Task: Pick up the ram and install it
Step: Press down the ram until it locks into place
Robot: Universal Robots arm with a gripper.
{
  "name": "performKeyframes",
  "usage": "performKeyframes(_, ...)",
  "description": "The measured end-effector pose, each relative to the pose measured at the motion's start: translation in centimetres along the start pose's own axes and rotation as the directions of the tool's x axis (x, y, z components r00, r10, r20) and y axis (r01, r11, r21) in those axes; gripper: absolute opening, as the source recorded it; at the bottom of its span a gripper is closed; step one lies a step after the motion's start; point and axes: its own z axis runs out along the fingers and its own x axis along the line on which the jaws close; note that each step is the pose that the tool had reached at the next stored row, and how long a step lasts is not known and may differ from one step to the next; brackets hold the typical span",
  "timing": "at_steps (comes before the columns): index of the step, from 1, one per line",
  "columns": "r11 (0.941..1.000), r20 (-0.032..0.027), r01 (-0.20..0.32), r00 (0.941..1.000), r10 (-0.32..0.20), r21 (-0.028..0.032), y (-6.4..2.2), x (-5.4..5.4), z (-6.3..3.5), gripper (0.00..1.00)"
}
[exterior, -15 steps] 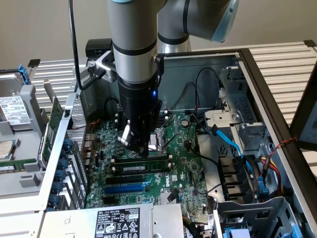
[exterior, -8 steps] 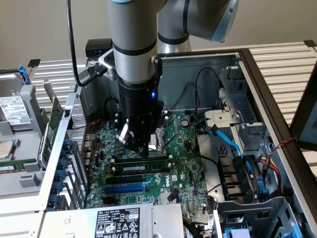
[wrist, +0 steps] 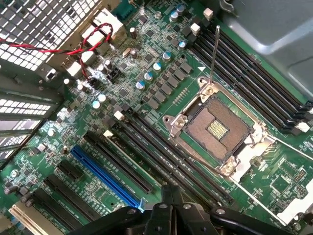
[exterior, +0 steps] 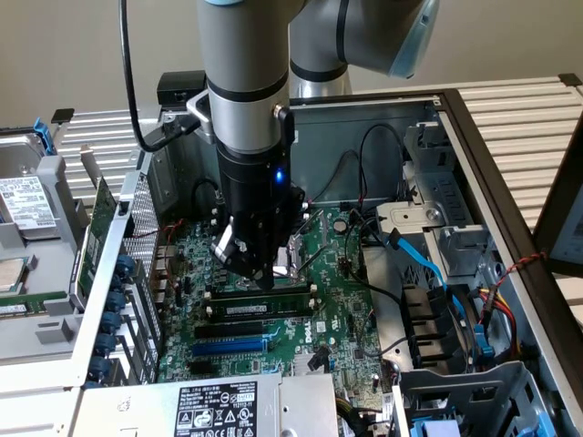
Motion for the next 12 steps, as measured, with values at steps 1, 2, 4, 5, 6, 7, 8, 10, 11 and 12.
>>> performKeyframes(1, 0.9999, 0.0002, -0.014, 0.9999, 0.014, 0.0003, 0.00, 0.00, 0.00, 0.10)
performKeyframes(2, 0.9996, 0.0004, -0.027, 0.9996, 0.027, 0.0005, 0.00, 0.00, 0.00, 0.10)
performKeyframes(4, 0.9985, 0.0008, -0.054, 0.9985, 0.054, 0.0010, 0.00, 0.00, 0.00, 0.10)
performKeyframes(5, 0.9977, 0.0010, -0.068, 0.9977, 0.068, 0.0012, 0.00, 0.00, 0.00, 0.10)
performKeyframes(6, 0.9967, 0.0012, -0.081, 0.9967, 0.081, 0.0015, 0.00, 0.00, 0.00, 0.10)
performKeyframes(7, 0.9954, 0.0015, -0.096, 0.9954, 0.096, 0.0017, 0.00, 0.00, 0.01, 0.10)
performKeyframes(8, 0.9938, 0.0018, -0.111, 0.9938, 0.111, 0.0020, 0.00, 0.00, 0.01, 0.10)
performKeyframes(10, 0.9900, 0.0023, -0.141, 0.9900, 0.141, 0.0025, 0.00, 0.00, 0.01, 0.10)
performKeyframes(11, 0.9877, 0.0024, -0.156, 0.9877, 0.156, 0.0028, 0.00, 0.00, 0.00, 0.10)
performKeyframes(12, 0.9852, 0.0026, -0.172, 0.9852, 0.172, 0.0031, 0.00, 0.00, 0.00, 0.10)
